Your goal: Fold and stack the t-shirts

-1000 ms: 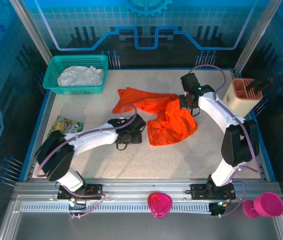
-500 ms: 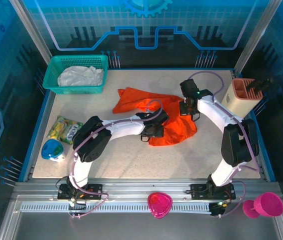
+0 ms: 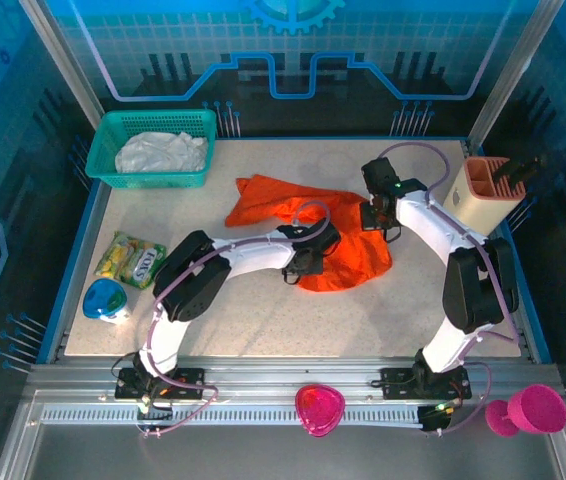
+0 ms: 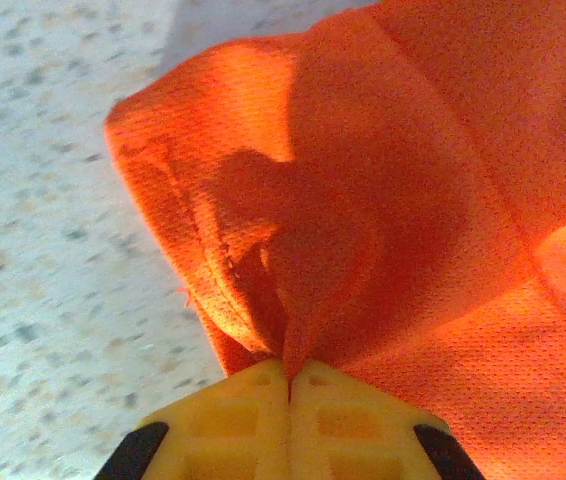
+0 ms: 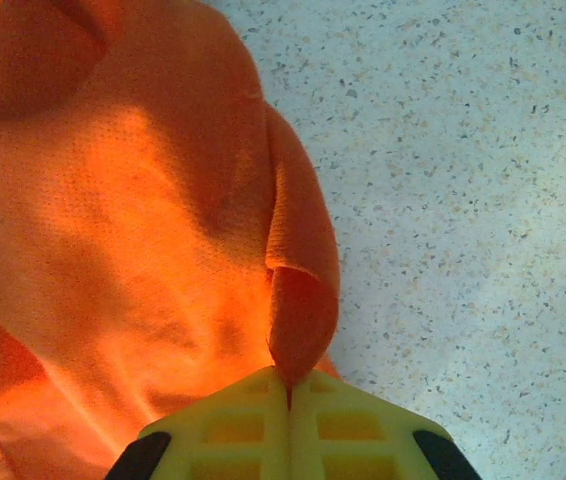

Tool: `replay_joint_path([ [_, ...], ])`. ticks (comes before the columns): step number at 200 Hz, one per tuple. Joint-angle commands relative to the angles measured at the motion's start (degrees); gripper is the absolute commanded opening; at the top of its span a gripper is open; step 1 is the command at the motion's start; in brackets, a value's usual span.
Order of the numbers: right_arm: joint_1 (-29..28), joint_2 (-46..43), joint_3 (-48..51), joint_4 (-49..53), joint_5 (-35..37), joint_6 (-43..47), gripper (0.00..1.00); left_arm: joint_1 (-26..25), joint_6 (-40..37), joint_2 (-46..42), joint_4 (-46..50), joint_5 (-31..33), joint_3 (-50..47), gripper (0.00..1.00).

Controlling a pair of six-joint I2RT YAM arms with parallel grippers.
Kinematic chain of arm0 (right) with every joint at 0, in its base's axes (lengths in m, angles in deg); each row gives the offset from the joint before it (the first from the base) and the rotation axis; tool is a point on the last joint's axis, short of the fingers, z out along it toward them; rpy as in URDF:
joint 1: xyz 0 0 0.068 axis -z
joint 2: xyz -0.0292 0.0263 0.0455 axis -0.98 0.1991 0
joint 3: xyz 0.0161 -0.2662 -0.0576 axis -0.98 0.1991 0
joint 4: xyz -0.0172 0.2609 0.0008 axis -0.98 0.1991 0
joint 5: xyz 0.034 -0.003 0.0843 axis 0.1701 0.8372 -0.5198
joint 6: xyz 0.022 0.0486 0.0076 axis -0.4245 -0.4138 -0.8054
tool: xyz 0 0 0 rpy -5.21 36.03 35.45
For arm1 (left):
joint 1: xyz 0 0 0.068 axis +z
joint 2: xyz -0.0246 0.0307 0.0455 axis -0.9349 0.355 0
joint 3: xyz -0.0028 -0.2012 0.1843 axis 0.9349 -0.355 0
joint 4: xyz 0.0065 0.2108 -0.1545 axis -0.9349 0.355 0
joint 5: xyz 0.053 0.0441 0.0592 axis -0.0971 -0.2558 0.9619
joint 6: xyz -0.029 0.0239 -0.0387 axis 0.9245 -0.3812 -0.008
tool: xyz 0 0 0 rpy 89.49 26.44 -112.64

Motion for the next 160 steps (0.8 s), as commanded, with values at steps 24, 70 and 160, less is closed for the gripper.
replay_joint_path([
  [24, 4.54, 1.04, -5.48, 0.44, 0.65, 0.99, 0.0, -0.03, 1.6, -12.75, 8.93, 5.37, -9.09, 0.0],
  [70, 8.2, 7.14, -14.76, 1.43, 3.27, 1.87, 0.0, -0.08, 4.58, -23.59, 12.69, 5.88, -16.26, 0.0],
  [160, 10.58, 27.38, -46.03, 9.94, 10.06, 5.24, 0.0, -2.73, 13.68, -40.12, 21.76, 7.11, -27.3, 0.0],
])
